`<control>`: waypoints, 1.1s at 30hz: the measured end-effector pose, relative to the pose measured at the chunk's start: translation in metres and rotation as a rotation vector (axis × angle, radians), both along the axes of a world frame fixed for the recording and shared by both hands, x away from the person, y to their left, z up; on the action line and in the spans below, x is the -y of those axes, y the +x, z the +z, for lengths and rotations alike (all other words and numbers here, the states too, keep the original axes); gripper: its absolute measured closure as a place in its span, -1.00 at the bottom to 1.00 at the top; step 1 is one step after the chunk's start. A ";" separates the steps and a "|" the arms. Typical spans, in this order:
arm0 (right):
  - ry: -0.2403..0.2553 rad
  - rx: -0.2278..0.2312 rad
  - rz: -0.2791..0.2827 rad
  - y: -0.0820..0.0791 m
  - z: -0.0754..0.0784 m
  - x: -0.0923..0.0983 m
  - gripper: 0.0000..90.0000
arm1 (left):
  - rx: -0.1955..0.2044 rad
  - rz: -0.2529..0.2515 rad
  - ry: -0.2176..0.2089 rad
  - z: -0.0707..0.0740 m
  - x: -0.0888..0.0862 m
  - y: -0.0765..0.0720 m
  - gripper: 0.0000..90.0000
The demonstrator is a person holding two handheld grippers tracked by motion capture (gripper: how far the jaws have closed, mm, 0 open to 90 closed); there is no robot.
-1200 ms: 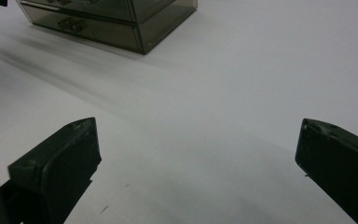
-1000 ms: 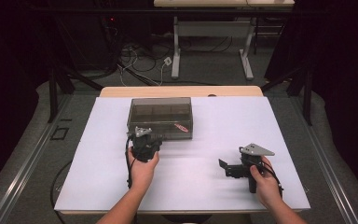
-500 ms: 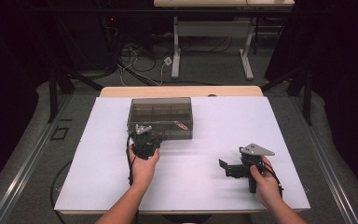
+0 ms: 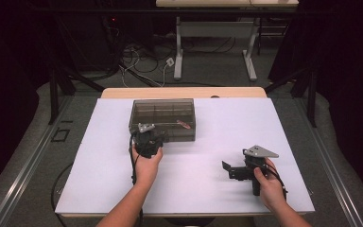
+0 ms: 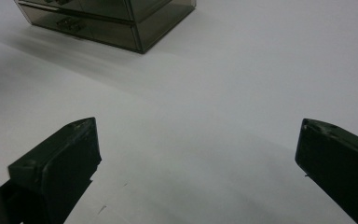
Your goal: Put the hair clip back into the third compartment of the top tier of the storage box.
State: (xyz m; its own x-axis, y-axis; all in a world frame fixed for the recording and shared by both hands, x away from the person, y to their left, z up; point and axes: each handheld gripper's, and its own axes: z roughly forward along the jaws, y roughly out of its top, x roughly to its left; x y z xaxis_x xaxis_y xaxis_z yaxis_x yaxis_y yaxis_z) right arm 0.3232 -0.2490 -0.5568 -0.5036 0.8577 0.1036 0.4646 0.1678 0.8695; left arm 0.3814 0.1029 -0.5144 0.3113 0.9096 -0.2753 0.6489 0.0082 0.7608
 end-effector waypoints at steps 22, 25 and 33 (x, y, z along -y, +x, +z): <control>0.001 -0.001 0.002 0.000 0.000 0.000 -1.00 | -0.001 0.018 0.003 0.001 0.002 0.012 1.00; 0.001 -0.001 0.001 0.000 0.000 0.000 -1.00 | 0.000 0.017 0.003 0.000 0.002 0.013 1.00; -0.001 0.003 0.001 0.001 0.000 0.001 -1.00 | 0.002 0.009 0.002 0.001 0.000 0.010 1.00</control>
